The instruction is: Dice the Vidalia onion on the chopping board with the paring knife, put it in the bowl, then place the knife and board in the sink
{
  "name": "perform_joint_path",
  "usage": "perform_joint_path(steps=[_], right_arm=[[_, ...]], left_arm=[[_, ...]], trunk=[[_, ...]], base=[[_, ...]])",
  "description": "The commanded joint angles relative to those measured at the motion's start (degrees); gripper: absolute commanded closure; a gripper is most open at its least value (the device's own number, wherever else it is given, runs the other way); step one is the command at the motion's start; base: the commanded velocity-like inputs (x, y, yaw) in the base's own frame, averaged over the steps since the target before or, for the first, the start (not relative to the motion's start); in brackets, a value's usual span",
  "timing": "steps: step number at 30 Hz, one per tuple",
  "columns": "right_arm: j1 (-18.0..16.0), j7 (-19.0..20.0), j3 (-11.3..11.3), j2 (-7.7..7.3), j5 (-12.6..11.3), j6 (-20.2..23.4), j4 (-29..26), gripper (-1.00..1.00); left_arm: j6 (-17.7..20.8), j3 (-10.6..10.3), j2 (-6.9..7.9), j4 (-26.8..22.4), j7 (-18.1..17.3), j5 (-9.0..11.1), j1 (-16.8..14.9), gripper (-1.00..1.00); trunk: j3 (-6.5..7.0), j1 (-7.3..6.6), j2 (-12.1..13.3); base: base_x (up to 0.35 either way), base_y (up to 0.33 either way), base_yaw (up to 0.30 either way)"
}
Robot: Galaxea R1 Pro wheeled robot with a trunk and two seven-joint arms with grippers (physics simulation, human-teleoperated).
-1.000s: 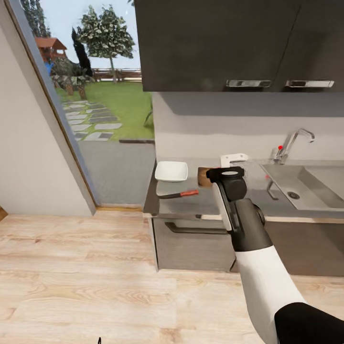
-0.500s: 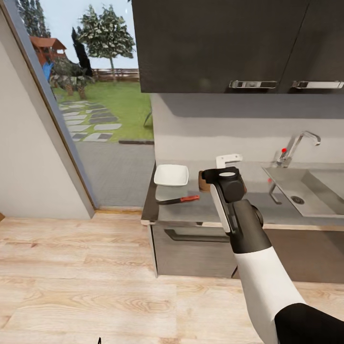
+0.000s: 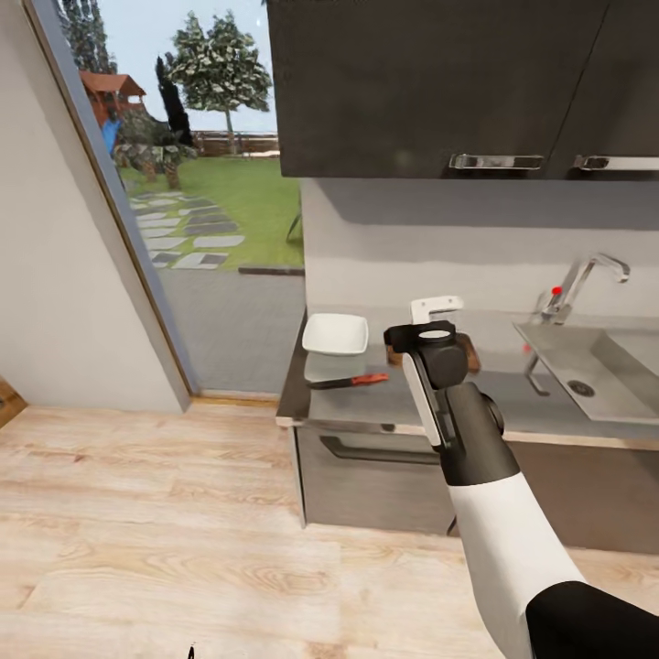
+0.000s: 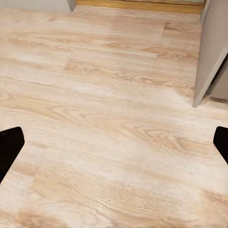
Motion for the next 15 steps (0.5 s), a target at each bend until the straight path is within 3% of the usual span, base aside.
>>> perform_joint_path(steps=[1,10,15], right_arm=[[-0.05,0.09,0.06,-0.02,0.40,0.40,-0.03,-1.00],[-0.05,0.30,0.10,0.06,0.13,0.41,0.14,-1.00],[0.03,3.22,0.10,0.08,0.02,0.41,0.17,-1.00]], left_arm=[[-0.33,-0.03,-0.01,0.23,-0.01,0.14,-0.11,-1.00],[-0.33,-0.03,-0.01,0.23,-0.01,0.14,-0.14,-1.00],[-0.33,-0.03,-0.08,0.23,-0.01,0.14,-0.11,-1.00]], trunk=[[-0.11,0.02,-0.12],[-0.11,0.02,-0.12],[-0.11,0.02,-0.12]], base=[[-0.137,-0.250,0.265],[-0.086,-0.272,0.274],[-0.006,-0.297,0.277]])
